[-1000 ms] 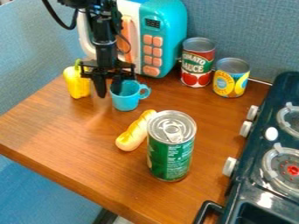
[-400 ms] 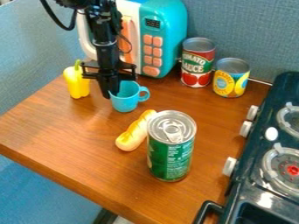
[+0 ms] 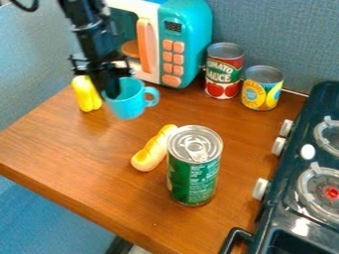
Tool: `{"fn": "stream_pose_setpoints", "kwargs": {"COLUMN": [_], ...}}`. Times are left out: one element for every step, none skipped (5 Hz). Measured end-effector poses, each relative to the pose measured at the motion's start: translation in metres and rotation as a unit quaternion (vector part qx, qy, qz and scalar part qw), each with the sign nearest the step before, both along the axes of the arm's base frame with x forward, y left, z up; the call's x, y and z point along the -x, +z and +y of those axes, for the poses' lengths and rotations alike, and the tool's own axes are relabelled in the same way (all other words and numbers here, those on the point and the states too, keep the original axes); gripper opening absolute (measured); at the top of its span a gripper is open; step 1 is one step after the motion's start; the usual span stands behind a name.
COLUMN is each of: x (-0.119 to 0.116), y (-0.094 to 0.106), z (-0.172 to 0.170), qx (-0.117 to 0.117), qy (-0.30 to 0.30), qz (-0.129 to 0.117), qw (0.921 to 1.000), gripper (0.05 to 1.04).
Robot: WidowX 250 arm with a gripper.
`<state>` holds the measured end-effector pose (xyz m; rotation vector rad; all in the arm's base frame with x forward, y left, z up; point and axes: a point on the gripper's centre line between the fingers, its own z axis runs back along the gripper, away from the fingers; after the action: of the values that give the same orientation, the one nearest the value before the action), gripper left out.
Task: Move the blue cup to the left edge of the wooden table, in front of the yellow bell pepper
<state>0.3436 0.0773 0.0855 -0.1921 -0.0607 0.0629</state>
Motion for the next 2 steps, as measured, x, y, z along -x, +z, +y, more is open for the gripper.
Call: {"fn": "stream_pose_setpoints", "kwargs": {"x": [0.043,0.075], "y": [-0.010,-0.011], "z": [0.030,0.065], "qx": [0.007,0.000], "qy": [-0.019,-0.042], "qz": [0.078,0.169], "qw": [0.9967,0.9848], "gripper": [0.095,0.095]}}
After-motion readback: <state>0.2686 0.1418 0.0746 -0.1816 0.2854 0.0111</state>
